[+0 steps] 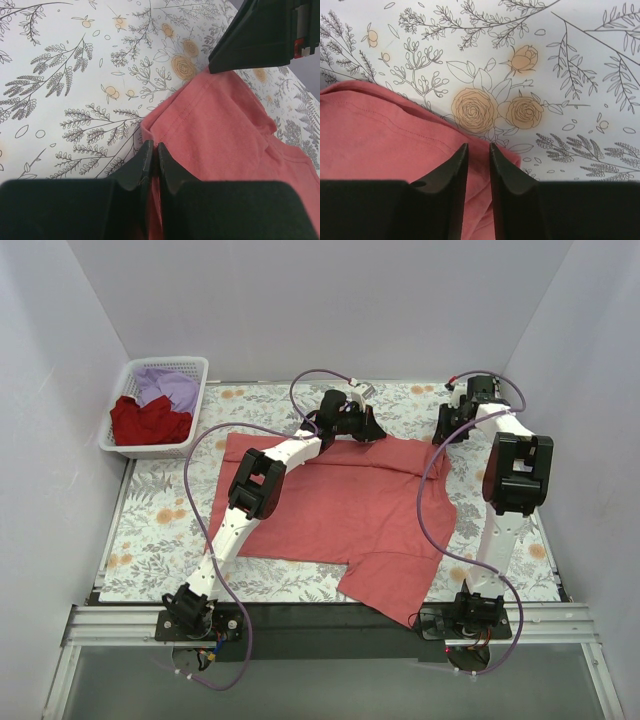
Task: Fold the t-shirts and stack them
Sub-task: Fold the tshirt
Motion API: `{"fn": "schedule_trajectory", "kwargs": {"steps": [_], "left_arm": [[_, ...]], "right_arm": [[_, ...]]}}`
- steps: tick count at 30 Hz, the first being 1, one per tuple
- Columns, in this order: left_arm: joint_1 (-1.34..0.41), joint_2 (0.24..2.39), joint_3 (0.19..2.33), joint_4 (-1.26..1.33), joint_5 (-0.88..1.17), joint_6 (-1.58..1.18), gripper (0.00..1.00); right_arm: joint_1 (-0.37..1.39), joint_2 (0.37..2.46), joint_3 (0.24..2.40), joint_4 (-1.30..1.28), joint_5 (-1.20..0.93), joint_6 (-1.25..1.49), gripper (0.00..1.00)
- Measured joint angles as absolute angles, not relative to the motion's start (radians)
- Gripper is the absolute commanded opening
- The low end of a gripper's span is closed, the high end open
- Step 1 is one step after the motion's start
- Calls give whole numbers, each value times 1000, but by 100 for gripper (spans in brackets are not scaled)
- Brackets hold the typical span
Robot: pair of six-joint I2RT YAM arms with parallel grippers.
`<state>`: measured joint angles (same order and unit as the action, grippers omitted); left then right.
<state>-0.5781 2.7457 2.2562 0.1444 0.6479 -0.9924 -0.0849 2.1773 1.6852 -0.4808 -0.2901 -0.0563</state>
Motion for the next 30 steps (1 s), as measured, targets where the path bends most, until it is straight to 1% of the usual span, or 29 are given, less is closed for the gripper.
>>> {"fn": "schedule_trajectory", "kwargs": {"steps": [1,4,8,11,12,14,20,23,24,27,30], "left_arm": [[-578,2746,2256,145,649,-992,0],[-578,2746,2253,154,652,-994,0],[-578,2746,2246,163,654,-996,0],[-578,2746,2240,168,654,-996,0],[-578,2746,2238,168,655,-996,0],[-578,2746,2234,168,655,-996,0],[-578,2746,2233,173,655,-999,0],[-578,2746,2233,174,655,-1000,0],[-578,2746,2233,175,655,-1000,0],[-578,2746,2233,175,655,-1001,0],[-578,2746,2233,176,655,-1002,0]], "right_arm": [[-85,2172,1680,-484,-286,-56,31],[-85,2156,1664,-488,-269,-50,39],[-88,2143,1636,-496,-266,-42,40],[-90,2143,1627,-500,-271,-32,47],[-90,2143,1626,-501,-272,-28,60],[-91,2143,1627,-500,-272,-23,62],[-91,2142,1627,-501,-263,-16,61],[-91,2142,1627,-502,-263,-14,51],[-91,2142,1627,-503,-265,-13,44],[-92,2142,1627,-506,-278,-10,37],[-93,2142,1627,-507,-296,-10,34]]}}
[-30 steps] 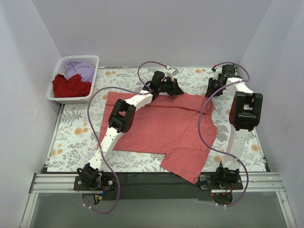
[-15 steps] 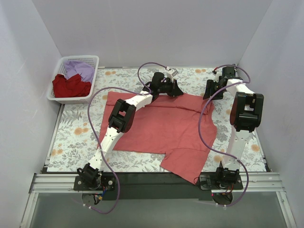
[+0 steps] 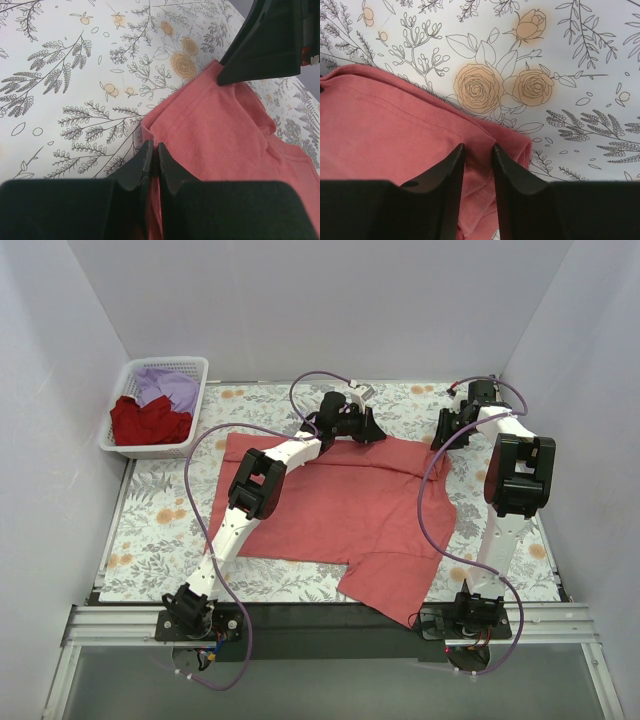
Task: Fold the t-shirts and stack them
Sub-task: Fold the tshirt
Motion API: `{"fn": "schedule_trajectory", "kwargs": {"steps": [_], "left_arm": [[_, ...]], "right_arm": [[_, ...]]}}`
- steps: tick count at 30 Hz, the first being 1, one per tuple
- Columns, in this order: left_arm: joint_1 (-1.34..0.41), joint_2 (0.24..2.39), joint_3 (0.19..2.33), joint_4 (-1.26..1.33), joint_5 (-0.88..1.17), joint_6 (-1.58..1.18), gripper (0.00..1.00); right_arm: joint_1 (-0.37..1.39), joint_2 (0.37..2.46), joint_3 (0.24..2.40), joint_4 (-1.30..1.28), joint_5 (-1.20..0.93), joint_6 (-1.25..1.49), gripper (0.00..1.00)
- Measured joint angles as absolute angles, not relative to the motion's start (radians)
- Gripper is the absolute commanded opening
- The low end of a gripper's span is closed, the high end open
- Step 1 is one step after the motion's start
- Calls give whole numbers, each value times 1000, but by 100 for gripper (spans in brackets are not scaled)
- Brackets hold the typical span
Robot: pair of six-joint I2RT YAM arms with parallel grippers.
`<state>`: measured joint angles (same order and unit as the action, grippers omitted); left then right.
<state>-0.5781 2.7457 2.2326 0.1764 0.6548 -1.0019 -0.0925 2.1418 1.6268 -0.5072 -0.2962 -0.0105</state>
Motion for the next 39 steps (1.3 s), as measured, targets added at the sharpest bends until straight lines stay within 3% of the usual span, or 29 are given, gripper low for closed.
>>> {"fn": "schedule_trajectory", "kwargs": {"steps": [9,20,25,39], "left_arm": [[-578,2724,2172,208,659,-1002,0],[-578,2434,1792,294,730,-992,0],[-577,2307,1720,316,769,-968,0],[-580,2242,1441,287,868,-957,0]], "right_arm": [[-92,2078,1624,-525,-332,-23,2],[-92,1895,1502,-535,-404,-77,1],[-92,1855,1417,-563,-434,-127,1],[-92,1757,1286,-628,-483,-282,1]]}}
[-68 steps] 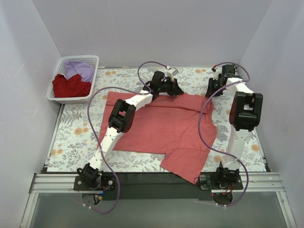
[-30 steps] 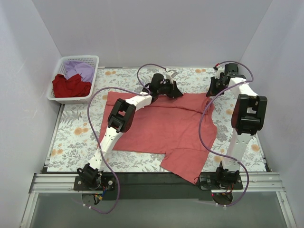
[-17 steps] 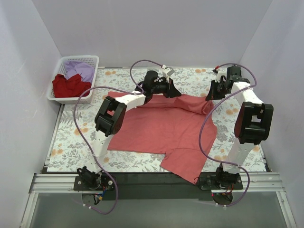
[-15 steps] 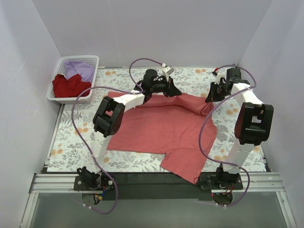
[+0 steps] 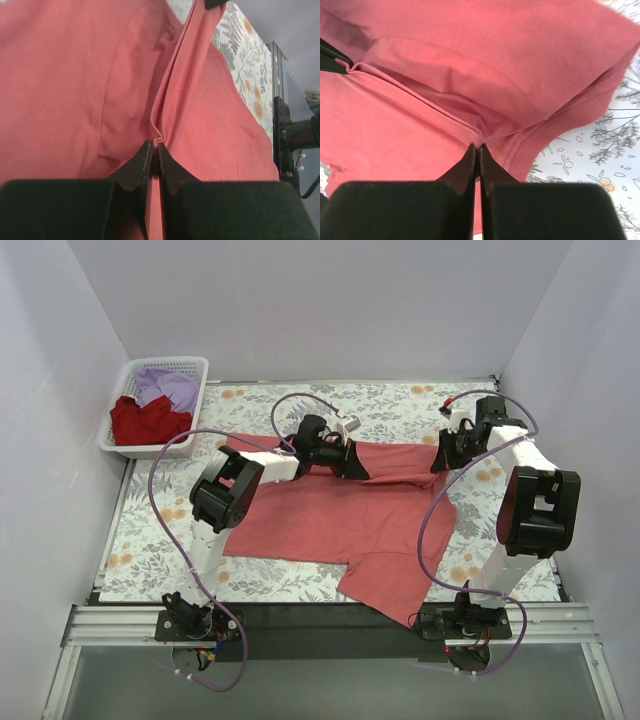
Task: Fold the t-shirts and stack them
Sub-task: Fold the tshirt
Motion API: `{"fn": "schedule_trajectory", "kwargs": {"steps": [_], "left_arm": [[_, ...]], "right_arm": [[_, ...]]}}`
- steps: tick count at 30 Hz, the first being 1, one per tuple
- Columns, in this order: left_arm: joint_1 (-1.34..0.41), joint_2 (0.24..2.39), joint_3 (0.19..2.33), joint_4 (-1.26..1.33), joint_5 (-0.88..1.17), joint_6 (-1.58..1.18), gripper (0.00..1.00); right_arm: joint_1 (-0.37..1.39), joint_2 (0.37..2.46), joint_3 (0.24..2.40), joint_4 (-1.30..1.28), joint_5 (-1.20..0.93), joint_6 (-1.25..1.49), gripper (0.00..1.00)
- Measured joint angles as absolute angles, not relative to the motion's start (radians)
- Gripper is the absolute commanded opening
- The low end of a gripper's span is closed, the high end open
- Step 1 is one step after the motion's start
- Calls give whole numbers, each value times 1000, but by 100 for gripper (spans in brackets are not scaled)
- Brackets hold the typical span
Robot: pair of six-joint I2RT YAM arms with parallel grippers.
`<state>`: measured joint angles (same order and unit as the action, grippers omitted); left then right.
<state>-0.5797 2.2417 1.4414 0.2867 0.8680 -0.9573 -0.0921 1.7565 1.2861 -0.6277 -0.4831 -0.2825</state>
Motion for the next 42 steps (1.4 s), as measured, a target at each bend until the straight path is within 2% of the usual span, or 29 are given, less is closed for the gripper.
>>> {"fn": "schedule_trajectory", "kwargs": {"steps": [9,10,11,12,14,16,21,24,30,42], "left_arm": [[-599,2188,1355,279,873,-947,2],[-599,2180,1355,276,874,-944,6],[-599,2172,1355,268,875,-939,11],[-599,2164,1355,258,877,-934,21],[-596,2149,1357,225,886,-919,29],[-585,2130,1359,174,907,-911,33],[-473,2012,1343,51,931,-891,35],[-337,1931,1354,-32,920,-856,34],[-106,1933,1452,-235,782,-732,33],[-34,2050,1464,-472,576,-629,31]], "right_arm": [[-90,1757,1229,-684,-498,-385,3],[-90,1757,1227,-690,-497,-394,7],[-90,1757,1227,-698,-498,-403,19],[-90,1755,1227,-704,-499,-412,24],[-91,1755,1227,-720,-497,-441,38],[-91,1755,1230,-747,-495,-470,41],[-92,1747,1288,-800,-503,-494,41],[-92,1752,1370,-806,-508,-466,36],[-78,1829,1504,-757,-491,-385,29],[7,1966,1492,-718,-310,-332,29]]}}
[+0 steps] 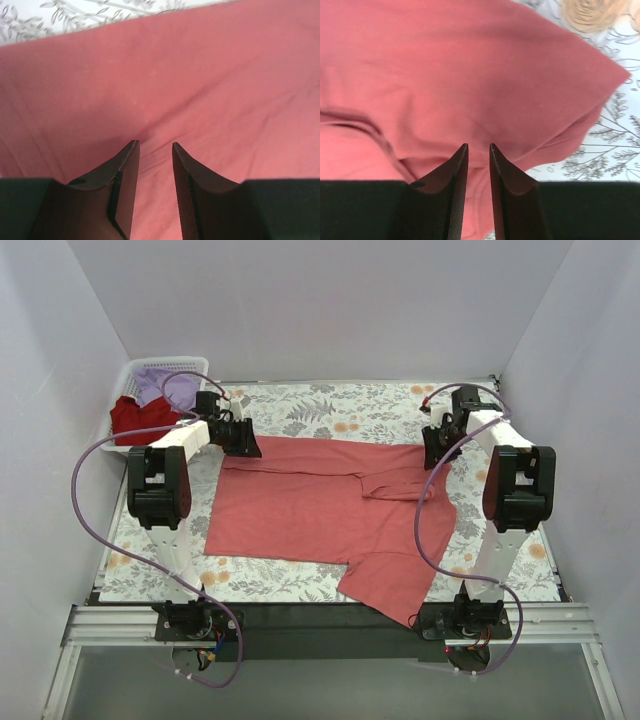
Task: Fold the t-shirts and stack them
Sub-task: Fold the tshirt
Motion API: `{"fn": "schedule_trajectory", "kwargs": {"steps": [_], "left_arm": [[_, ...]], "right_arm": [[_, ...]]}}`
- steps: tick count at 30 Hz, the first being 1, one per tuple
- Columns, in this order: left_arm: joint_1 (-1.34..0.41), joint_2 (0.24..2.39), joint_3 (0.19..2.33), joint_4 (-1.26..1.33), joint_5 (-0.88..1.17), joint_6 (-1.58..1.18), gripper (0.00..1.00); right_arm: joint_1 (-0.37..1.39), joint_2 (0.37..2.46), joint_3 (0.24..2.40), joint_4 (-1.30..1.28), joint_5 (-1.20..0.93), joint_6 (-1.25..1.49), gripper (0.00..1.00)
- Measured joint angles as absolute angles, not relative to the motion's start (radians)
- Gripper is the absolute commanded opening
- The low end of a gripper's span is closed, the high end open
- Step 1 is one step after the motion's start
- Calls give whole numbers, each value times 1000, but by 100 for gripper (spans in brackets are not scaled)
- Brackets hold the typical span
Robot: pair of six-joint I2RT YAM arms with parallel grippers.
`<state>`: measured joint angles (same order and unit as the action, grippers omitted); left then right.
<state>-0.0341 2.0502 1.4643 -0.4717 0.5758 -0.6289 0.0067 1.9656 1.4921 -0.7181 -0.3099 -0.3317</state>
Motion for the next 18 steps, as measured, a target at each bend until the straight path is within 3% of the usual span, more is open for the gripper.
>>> {"fn": "schedule_trajectory", "kwargs": {"steps": [10,18], "left_arm": [[-10,2120,1514,-532,474,-635,31],[-9,2149,1568,-555,535,-642,31]], "right_arm": [[2,2110,1596,-677,-101,-317,33],[1,2131,1670,-647,-132,-350,33]]}}
